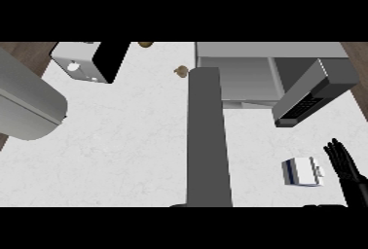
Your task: Pick up the milk, place it into the microwave and close the microwave
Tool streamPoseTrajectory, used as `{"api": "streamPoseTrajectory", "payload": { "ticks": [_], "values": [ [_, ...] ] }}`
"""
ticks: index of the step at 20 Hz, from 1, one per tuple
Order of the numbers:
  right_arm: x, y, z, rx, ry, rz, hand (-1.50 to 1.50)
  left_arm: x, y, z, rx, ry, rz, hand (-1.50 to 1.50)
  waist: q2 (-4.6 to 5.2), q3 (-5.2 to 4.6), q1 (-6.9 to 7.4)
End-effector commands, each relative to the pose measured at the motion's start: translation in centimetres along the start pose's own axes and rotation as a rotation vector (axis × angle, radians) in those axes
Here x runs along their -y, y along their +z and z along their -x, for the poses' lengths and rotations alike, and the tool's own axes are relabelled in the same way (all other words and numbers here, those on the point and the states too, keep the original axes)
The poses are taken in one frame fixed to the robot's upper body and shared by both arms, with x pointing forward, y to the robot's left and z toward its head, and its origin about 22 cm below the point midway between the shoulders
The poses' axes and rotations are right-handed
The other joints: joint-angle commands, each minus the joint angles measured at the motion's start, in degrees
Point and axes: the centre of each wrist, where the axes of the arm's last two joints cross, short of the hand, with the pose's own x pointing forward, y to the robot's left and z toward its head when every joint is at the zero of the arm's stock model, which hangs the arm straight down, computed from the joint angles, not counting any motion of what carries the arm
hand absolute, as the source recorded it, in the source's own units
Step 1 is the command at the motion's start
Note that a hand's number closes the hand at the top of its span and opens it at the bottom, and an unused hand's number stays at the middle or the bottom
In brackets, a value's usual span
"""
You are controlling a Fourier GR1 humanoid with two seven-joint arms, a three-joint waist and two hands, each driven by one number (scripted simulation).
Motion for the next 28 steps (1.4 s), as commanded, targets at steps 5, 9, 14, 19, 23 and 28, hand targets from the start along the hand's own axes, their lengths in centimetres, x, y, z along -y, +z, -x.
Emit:
{"api": "streamPoseTrajectory", "payload": {
  "ticks": [5,9,14,19,23,28],
  "values": [
    [1.1,0.6,2.7,0.02,0.002,-0.026,-1.5,-0.1,-0.8,-2.0,0.02,-0.003,-0.003,-1.5,0.0,0.02,-0.01],
    [-0.8,-0.5,4.9,0.003,0.02,-0.009,-1.5,-0.1,0.7,-1.3,-0.006,0.009,-0.009,-1.5,0.1,0.07,0.48],
    [-0.3,-1.3,4.4,0.038,0.028,-0.031,-1.5,-1.7,1.0,-1.8,0.005,-0.009,0.005,-1.5,-0.02,0.02,0.22],
    [0.0,-0.7,5.3,0.048,0.03,-0.084,1.5,-0.8,-0.1,-0.7,0.006,-0.007,0.021,-1.5,0.29,0.16,0.53],
    [-1.8,-2.4,5.1,0.148,0.078,-0.125,1.5,-1.5,0.9,-1.5,0.001,-0.001,0.025,-1.5,0.19,0.17,0.96],
    [-3.4,-5.2,4.4,0.216,0.019,-0.082,1.5,-1.5,1.0,-1.5,0.01,-0.019,0.011,-1.5,0.06,0.09,0.63]
  ]
}}
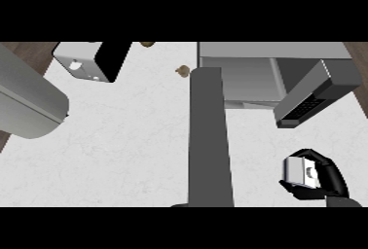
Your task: Pick up the milk, place it into the microwave and close the microwave
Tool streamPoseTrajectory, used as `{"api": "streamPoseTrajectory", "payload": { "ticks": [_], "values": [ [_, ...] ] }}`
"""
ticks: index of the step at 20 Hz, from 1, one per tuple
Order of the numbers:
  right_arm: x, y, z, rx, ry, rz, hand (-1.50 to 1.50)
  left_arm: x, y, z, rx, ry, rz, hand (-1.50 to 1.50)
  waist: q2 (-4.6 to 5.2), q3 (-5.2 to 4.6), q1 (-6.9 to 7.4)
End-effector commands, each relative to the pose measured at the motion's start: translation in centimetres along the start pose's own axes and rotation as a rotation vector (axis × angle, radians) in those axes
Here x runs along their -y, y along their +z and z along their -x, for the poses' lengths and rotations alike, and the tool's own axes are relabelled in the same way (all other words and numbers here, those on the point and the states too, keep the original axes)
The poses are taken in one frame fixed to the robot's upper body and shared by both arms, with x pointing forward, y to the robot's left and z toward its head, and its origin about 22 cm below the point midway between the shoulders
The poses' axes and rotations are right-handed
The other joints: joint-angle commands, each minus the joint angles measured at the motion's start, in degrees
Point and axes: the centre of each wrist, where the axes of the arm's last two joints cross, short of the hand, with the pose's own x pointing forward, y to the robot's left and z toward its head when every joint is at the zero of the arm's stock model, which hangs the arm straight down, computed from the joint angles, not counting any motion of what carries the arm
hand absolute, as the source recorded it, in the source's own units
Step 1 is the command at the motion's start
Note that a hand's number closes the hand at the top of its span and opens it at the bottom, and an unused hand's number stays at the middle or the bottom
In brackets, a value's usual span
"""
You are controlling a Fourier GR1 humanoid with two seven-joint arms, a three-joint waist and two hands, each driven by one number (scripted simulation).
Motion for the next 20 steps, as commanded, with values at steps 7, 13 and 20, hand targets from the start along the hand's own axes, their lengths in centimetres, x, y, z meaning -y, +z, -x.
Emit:
{"api": "streamPoseTrajectory", "payload": {
  "ticks": [7,13,20],
  "values": [
    [-6.0,-5.4,-0.7,0.121,-0.054,0.209,1.5,0.3,-0.7,-0.4,0.0,0.021,0.009,-1.5,0.2,0.1,0.19],
    [-8.5,-6.3,-1.9,0.196,-0.159,0.106,1.5,-1.2,1.0,0.6,0.003,0.002,-0.007,-1.5,-0.25,-0.09,-0.8],
    [-11.2,-8.4,-6.0,0.251,-0.135,0.066,1.5,-2.1,1.4,-0.1,-0.012,-0.013,-0.032,-1.5,-0.42,-0.14,-1.04]
  ]
}}
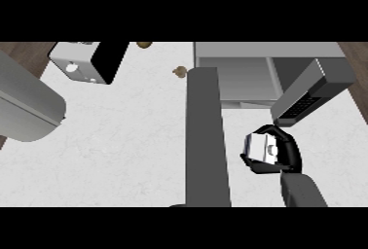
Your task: Pick up the milk, place it into the microwave and close the microwave
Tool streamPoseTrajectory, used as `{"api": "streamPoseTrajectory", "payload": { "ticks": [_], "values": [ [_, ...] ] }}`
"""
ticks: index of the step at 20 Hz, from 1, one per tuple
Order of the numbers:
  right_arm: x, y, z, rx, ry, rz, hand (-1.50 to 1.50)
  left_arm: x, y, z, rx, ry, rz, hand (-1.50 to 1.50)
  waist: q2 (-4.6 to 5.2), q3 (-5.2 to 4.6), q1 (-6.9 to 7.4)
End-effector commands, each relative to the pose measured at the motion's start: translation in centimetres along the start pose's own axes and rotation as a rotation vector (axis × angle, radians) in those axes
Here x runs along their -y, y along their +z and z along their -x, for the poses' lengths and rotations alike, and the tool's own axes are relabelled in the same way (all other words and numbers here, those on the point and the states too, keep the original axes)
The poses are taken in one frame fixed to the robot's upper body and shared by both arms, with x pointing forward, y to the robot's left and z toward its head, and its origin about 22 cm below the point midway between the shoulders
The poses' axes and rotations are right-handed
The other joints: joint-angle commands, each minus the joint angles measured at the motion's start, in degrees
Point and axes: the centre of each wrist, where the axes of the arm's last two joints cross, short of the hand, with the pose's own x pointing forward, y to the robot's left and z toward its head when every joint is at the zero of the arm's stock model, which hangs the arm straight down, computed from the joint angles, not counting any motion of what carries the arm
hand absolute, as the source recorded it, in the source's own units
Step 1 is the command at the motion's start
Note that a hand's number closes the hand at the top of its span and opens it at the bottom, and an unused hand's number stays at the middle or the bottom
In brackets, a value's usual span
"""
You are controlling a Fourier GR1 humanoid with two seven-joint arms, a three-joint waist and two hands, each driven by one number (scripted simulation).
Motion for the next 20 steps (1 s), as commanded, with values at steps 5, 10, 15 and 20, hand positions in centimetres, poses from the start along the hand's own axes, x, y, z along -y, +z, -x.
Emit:
{"api": "streamPoseTrajectory", "payload": {
  "ticks": [5,10,15,20],
  "values": [
    [-3.7,-4.4,-4.6,0.029,0.063,0.012,1.5,-1.4,0.1,-1.1,0.001,-0.005,-0.008,-1.5,0.02,0.0,0.32],
    [-6.4,-7.2,-5.6,0.053,0.101,0.031,1.5,-1.6,0.5,1.9,-0.021,0.022,0.006,-1.5,0.17,0.02,0.51],
    [-5.3,-13.0,-8.5,0.04,0.21,0.052,1.5,-1.5,-0.3,-0.9,-0.006,-0.01,-0.007,-1.5,0.18,0.03,0.57],
    [-7.1,-16.5,-7.6,-0.016,0.331,0.028,1.5,-1.6,1.1,0.4,-0.01,-0.006,0.008,-1.5,0.59,0.05,1.95]
  ]
}}
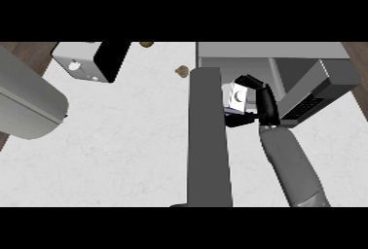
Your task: Pick up the milk, place it into the microwave and close the microwave
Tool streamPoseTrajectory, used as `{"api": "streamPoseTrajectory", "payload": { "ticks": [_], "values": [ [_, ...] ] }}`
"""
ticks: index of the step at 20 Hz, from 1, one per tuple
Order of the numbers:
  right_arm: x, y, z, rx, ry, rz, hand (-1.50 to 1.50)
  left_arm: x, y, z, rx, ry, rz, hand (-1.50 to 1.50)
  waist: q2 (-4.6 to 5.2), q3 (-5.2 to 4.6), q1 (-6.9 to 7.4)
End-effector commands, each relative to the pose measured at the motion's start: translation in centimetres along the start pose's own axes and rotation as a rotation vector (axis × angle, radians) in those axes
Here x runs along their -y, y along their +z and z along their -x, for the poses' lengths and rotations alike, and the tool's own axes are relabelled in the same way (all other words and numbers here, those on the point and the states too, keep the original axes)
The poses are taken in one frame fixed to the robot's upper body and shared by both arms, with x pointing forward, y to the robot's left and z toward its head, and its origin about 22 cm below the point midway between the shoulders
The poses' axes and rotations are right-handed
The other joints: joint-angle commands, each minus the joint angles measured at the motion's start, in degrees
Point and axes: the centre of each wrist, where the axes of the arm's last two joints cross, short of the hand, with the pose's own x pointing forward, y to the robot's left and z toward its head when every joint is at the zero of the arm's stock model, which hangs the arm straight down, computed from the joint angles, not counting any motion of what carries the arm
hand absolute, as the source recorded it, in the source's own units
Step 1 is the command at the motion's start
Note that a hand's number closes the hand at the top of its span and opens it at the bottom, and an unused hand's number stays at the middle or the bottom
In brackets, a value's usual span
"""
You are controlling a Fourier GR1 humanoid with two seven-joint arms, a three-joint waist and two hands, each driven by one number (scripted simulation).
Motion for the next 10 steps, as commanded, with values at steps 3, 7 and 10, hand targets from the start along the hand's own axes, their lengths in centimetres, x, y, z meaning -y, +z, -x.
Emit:
{"api": "streamPoseTrajectory", "payload": {
  "ticks": [3,7,10],
  "values": [
    [-0.5,-4.1,-0.1,-0.05,0.125,0.011,1.5,0.8,-0.6,0.3,-0.001,0.007,0.022,-1.5,0.59,0.14,1.4],
    [1.1,-6.3,-0.4,-0.075,0.179,0.069,1.5,-0.5,-1.3,1.1,0.006,0.014,0.018,-1.5,0.83,0.13,1.69],
    [0.3,-5.8,0.2,-0.084,0.224,0.105,1.5,-0.4,-2.0,0.8,0.003,0.021,0.043,-1.5,1.46,0.19,3.1]
  ]
}}
